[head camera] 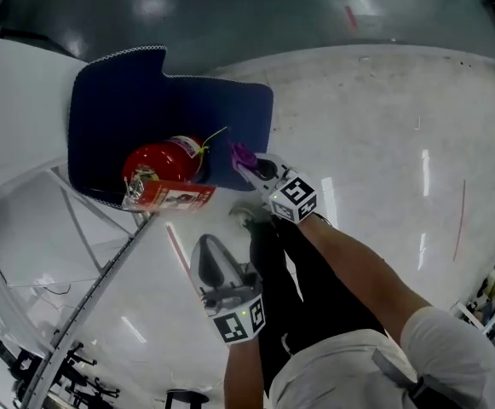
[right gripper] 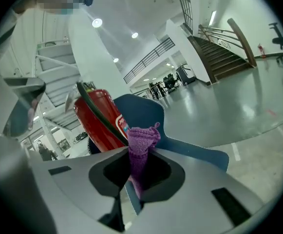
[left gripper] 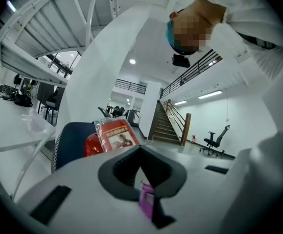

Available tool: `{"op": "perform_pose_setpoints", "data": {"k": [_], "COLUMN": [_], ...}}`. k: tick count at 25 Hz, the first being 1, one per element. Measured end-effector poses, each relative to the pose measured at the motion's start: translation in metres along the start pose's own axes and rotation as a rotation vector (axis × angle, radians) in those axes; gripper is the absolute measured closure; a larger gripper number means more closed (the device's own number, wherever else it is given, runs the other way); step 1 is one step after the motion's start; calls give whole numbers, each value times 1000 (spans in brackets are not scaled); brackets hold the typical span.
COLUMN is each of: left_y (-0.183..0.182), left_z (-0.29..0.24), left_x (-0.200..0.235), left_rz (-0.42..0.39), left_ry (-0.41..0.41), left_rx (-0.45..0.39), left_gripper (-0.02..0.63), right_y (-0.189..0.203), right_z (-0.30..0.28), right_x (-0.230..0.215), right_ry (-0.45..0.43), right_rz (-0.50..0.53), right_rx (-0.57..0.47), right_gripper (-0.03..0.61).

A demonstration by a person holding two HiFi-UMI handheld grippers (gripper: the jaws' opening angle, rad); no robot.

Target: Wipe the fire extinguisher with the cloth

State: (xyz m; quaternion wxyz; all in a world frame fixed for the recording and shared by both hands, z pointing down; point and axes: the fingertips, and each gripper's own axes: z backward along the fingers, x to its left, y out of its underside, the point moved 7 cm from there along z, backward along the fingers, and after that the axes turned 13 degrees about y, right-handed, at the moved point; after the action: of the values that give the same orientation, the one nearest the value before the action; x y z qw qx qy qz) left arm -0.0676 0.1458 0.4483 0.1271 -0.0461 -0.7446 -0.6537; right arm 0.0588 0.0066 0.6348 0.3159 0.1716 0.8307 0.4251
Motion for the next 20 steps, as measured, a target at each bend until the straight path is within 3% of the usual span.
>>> {"op": "perform_pose_setpoints", "data": {"k": [5,11,20], "left_y": [18,43,60], "left_z": [23,43,45], "left_x": [9,23,28], "left_rz": [11,65,110], "left_ry": [-16,-47,-41], "left_rx": [27,42,44], "left_gripper": [609,609,609], "right_y": [47,83,91], "right_z": [-46,-104,-127], "right_x": [-11,-12,-4], "right_ry": [31,-6,-53], "right_rz": [12,43,-3], "right_rx": [68,85,68], "right_gripper": [523,523,523]}}
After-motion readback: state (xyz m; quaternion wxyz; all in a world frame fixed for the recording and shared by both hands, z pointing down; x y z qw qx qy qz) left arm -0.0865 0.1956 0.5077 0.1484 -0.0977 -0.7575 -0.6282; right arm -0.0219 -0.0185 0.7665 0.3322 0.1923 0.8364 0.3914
